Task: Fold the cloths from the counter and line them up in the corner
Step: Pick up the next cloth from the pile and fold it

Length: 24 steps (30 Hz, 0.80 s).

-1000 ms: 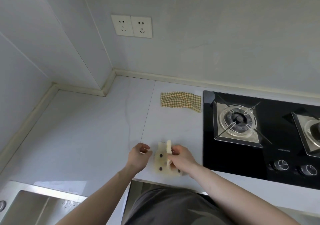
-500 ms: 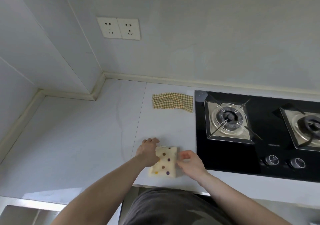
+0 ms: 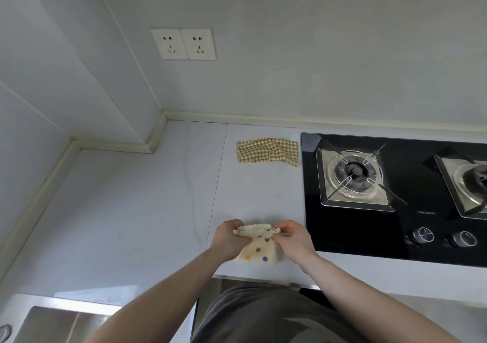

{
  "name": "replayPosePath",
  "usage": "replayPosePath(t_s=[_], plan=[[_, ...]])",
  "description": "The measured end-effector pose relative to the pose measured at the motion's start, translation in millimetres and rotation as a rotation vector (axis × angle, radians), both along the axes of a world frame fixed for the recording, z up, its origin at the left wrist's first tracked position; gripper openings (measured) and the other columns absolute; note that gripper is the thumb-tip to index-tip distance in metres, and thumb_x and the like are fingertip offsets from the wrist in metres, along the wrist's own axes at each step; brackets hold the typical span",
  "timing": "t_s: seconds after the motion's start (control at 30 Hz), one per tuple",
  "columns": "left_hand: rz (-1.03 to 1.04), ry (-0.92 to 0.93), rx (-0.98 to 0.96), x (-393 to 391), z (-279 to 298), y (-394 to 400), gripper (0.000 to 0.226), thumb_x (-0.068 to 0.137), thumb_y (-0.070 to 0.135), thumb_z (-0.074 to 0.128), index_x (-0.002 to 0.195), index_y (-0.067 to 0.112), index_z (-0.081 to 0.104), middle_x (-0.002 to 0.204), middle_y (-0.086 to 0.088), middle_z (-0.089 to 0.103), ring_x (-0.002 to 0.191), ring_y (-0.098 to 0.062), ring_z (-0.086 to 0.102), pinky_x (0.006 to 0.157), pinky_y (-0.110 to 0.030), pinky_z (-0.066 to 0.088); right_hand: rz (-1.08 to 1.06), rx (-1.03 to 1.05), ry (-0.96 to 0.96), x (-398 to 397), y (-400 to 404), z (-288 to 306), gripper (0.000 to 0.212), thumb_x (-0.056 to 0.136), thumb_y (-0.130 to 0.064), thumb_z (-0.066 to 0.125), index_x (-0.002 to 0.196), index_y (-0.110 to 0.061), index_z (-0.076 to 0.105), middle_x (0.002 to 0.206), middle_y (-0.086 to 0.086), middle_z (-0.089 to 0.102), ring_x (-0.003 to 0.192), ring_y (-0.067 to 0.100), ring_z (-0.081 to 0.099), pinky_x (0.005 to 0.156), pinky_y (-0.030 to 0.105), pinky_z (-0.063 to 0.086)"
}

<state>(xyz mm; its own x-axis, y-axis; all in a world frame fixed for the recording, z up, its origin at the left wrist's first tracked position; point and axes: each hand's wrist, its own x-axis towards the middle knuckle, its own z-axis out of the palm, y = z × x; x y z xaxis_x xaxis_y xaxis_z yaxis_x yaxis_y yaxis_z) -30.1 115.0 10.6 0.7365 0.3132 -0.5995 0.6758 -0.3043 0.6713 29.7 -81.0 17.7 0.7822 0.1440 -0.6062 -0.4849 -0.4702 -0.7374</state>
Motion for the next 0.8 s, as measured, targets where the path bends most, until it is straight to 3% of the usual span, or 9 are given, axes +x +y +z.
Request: replayPosePath(t_s=[0.07, 0.17, 0.27, 0.37, 0.5, 0.63, 0.8], plan=[[-0.009, -0.026, -0.003, -8.2, 0.7, -1.1, 0.012, 0.079, 0.016, 0.075, 0.086, 0.025, 0.072, 0.077, 0.001, 0.068, 0.061, -0.016, 0.057, 0.050, -0.023, 0.041, 0.059, -0.058, -0.094, -7.0, -3.9, -0.5, 0.014, 0.088, -0.013, 0.070, 0.092, -0.026, 0.072, 0.100, -0.010, 0.074, 0.093, 0.010, 0.071, 0.075, 0.020, 0.056], [-0.105, -0.034, 0.067, -19.8, 0.5, -4.6, 0.019, 0.082, 0.016, 0.073, 0.095, 0.029, 0.074, 0.093, 0.005, 0.073, 0.065, -0.010, 0.059, 0.052, -0.015, 0.042, 0.180, -0.105, -0.190, -19.4, -12.8, -2.0, 0.020, 0.090, -0.010, 0.064, 0.088, -0.029, 0.070, 0.102, -0.013, 0.073, 0.094, 0.008, 0.070, 0.071, 0.017, 0.054], [-0.217, -0.055, 0.166, -29.2, 2.0, -8.8, 0.020, 0.083, 0.017, 0.066, 0.088, 0.036, 0.072, 0.106, 0.015, 0.064, 0.083, -0.009, 0.061, 0.068, -0.015, 0.046, 0.365, -0.195, -0.316, -30.1, -21.3, -6.7, 0.023, 0.088, -0.013, 0.066, 0.085, -0.036, 0.065, 0.115, -0.018, 0.065, 0.108, 0.006, 0.063, 0.085, 0.016, 0.044], [-0.333, -0.030, 0.253, -35.3, 2.9, -8.9, 0.021, 0.081, 0.026, 0.065, 0.098, 0.034, 0.074, 0.125, 0.020, 0.050, 0.110, -0.009, 0.059, 0.088, -0.018, 0.043, 0.538, -0.293, -0.327, -39.1, -27.1, -10.9, 0.019, 0.090, -0.022, 0.068, 0.095, -0.040, 0.065, 0.134, -0.018, 0.052, 0.123, 0.005, 0.055, 0.103, 0.020, 0.039], [-0.287, -0.001, 0.232, -34.9, 7.1, -10.8, 0.020, 0.083, 0.041, 0.066, 0.099, 0.032, 0.073, 0.124, 0.019, 0.055, 0.105, -0.008, 0.059, 0.083, -0.020, 0.043, 0.606, -0.306, -0.279, -45.7, -32.2, -10.7, 0.031, 0.091, -0.021, 0.066, 0.120, -0.031, 0.069, 0.153, -0.012, 0.042, 0.137, 0.008, 0.048, 0.111, 0.017, 0.032], [-0.254, 0.052, 0.262, -32.9, 11.1, -9.8, 0.022, 0.083, 0.039, 0.073, 0.098, 0.028, 0.062, 0.098, 0.011, 0.064, 0.088, -0.013, 0.062, 0.067, -0.026, 0.044, 0.578, -0.271, -0.227, -51.0, -38.2, -3.9, 0.041, 0.093, -0.022, 0.065, 0.133, -0.029, 0.064, 0.157, -0.009, 0.037, 0.143, 0.007, 0.041, 0.113, 0.014, 0.026], [-0.193, 0.027, 0.068, -32.0, 25.8, -27.0, 0.023, 0.091, 0.023, 0.068, 0.114, 0.023, 0.064, 0.104, 0.005, 0.068, 0.082, -0.009, 0.064, 0.063, -0.018, 0.046, 0.287, -0.077, -0.127, -62.0, -57.6, 15.5, 0.037, 0.093, -0.029, 0.069, 0.129, -0.032, 0.062, 0.139, -0.012, 0.053, 0.126, 0.008, 0.055, 0.102, 0.021, 0.045]])
